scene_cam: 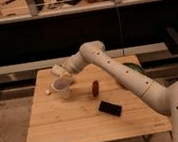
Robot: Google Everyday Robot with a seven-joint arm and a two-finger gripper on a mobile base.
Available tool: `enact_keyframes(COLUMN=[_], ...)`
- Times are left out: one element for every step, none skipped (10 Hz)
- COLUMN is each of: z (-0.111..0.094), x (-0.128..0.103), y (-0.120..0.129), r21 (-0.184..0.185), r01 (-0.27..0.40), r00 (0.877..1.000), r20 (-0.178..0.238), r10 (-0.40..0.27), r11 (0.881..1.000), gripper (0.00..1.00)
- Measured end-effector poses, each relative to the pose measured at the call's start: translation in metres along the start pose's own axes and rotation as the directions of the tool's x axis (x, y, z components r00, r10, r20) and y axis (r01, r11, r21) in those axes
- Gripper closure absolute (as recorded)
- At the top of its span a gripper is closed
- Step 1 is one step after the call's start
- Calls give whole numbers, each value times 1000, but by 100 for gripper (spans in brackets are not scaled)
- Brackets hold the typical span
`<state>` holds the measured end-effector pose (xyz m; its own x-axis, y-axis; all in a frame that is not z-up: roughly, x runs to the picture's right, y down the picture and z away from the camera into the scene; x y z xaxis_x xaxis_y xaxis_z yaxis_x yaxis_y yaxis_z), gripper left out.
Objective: Place the white sponge in the ceramic cup
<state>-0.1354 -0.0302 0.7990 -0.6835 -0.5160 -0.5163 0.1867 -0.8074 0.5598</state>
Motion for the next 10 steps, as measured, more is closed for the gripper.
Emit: enact_keyframes(z=[1, 1, 0, 0, 1, 1, 0, -1, -2, -2], x=[-1, -1, -2, -1, -1, 1, 4, 7, 9, 10], y=[0, -1, 0, 0, 0, 0, -1, -2, -2, -2], r21=[3, 7, 9, 9, 13, 21, 28, 35, 42, 46], r01=[-1, -1, 1, 4, 6, 5, 1, -5, -14, -24], r00=[1000, 1000, 1000, 1000, 1000, 1000, 1000, 1000, 999, 998], r20=[3, 6, 8, 10, 10, 3, -9, -25, -39, -50], r10=[1, 1, -2, -4, -6, -5, -1, 6, 16, 26], r11=[1000, 1000, 1000, 1000, 1000, 1000, 1000, 999, 999, 999], gripper=[55, 44, 35, 27, 21, 20, 20, 20, 20, 20])
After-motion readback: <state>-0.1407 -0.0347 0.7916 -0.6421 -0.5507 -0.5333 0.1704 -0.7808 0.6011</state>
